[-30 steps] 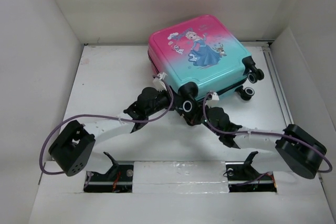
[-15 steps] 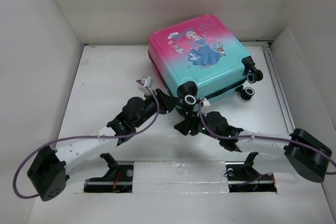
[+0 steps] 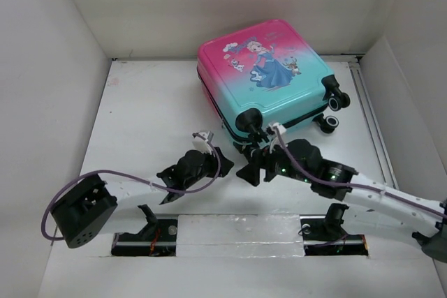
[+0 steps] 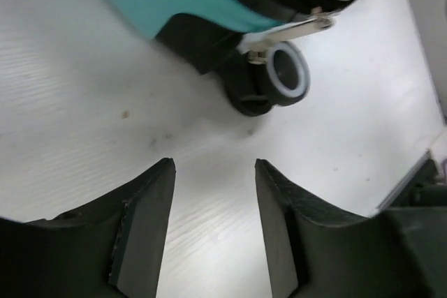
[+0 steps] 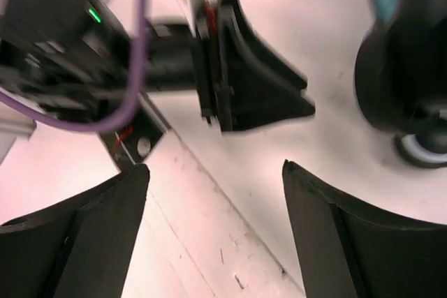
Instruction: Pack the luggage
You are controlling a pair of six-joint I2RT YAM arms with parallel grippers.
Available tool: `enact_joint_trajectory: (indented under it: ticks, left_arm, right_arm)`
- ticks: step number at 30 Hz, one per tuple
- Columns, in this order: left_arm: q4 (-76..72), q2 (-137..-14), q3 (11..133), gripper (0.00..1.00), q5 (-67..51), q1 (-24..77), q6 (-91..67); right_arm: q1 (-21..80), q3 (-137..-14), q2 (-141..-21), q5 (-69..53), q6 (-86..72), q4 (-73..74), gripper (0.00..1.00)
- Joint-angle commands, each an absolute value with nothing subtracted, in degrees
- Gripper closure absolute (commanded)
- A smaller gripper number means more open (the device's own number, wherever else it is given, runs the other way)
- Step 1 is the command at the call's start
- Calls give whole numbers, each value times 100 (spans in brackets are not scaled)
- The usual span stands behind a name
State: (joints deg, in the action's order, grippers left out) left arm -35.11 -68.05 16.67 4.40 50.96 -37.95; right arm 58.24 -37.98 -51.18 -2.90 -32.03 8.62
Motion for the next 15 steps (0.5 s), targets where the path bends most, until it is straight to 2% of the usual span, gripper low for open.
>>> enact_joint_trajectory:
  ticks: [1,5,9,15]
  left_arm:
    - [-4500,-7021,2012,54,378,5299,-3472]
    - [-4631,-7487,2416,45,290,5300,-3331]
    - [-4772,-7786,2566,44,369,5353,-3182]
    - [-4772,-8243,2962,43,667,5353,-2979]
  right_arm:
    - [5845,-4620,-4624,488,-2848,1792,17]
    - [5845,-5105,-4509,1474,-2786,2311,8]
    - [5845,-5282,-4929,2381,-2733,2575,2]
    - [5301,-5282,-5633,1881,-2470,1996,0]
